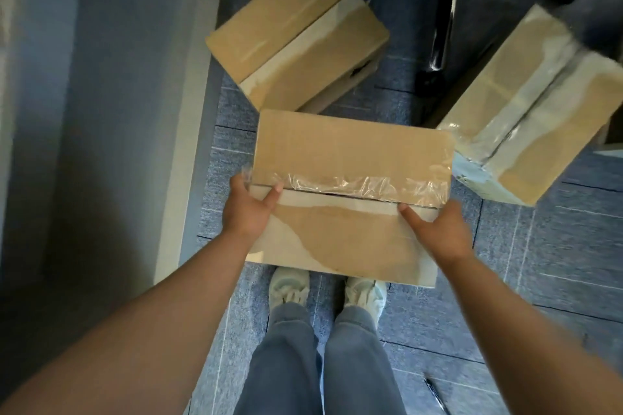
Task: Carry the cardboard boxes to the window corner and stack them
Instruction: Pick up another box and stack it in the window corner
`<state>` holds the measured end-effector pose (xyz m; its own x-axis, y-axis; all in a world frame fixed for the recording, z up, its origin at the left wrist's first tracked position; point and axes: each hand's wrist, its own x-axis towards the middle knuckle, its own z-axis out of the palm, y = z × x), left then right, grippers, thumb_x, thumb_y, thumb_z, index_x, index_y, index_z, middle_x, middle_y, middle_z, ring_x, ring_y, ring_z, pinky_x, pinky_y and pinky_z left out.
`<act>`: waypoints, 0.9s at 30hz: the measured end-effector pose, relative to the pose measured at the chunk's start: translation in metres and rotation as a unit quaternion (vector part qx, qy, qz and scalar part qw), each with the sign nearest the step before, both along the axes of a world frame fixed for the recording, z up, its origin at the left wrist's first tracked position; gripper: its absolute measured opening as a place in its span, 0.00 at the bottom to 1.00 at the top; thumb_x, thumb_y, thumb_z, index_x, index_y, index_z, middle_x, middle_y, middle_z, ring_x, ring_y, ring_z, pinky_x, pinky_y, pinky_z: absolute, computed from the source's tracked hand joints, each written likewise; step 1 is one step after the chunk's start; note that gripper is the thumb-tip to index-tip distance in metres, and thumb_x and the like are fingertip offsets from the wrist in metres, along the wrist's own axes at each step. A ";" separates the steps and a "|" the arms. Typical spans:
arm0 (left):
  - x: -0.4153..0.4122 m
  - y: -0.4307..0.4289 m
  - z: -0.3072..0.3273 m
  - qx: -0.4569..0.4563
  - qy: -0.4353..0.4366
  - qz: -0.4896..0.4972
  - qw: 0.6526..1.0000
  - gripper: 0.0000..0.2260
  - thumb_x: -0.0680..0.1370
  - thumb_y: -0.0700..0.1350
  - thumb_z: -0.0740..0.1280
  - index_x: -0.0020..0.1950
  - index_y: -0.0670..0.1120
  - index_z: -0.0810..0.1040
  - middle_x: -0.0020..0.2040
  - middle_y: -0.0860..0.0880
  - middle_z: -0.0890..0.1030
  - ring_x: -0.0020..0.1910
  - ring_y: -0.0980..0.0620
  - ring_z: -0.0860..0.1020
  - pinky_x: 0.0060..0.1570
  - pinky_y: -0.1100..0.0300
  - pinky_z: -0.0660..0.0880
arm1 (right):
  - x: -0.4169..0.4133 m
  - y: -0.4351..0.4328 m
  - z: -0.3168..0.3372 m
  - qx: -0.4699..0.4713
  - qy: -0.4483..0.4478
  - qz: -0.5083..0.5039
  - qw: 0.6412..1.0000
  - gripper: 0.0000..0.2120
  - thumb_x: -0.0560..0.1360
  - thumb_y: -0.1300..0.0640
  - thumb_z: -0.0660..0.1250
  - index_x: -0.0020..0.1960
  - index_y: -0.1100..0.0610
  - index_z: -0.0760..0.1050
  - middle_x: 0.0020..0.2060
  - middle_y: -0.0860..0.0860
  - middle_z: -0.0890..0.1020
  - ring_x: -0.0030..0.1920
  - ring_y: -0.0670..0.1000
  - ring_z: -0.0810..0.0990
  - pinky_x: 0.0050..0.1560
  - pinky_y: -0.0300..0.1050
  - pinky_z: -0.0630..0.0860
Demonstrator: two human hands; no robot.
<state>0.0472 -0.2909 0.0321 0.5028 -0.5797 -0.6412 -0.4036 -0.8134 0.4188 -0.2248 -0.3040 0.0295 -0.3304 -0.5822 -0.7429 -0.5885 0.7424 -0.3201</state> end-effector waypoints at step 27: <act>-0.090 -0.077 0.442 -0.195 -0.006 -0.156 0.968 0.26 0.75 0.58 0.63 0.65 0.42 0.66 0.61 0.42 0.74 0.60 0.40 0.73 0.54 0.50 0.69 | -0.069 0.025 0.451 -0.246 0.058 -0.181 0.951 0.28 0.73 0.41 0.65 0.60 0.62 0.63 0.47 0.52 0.71 0.44 0.54 0.72 0.44 0.47 0.71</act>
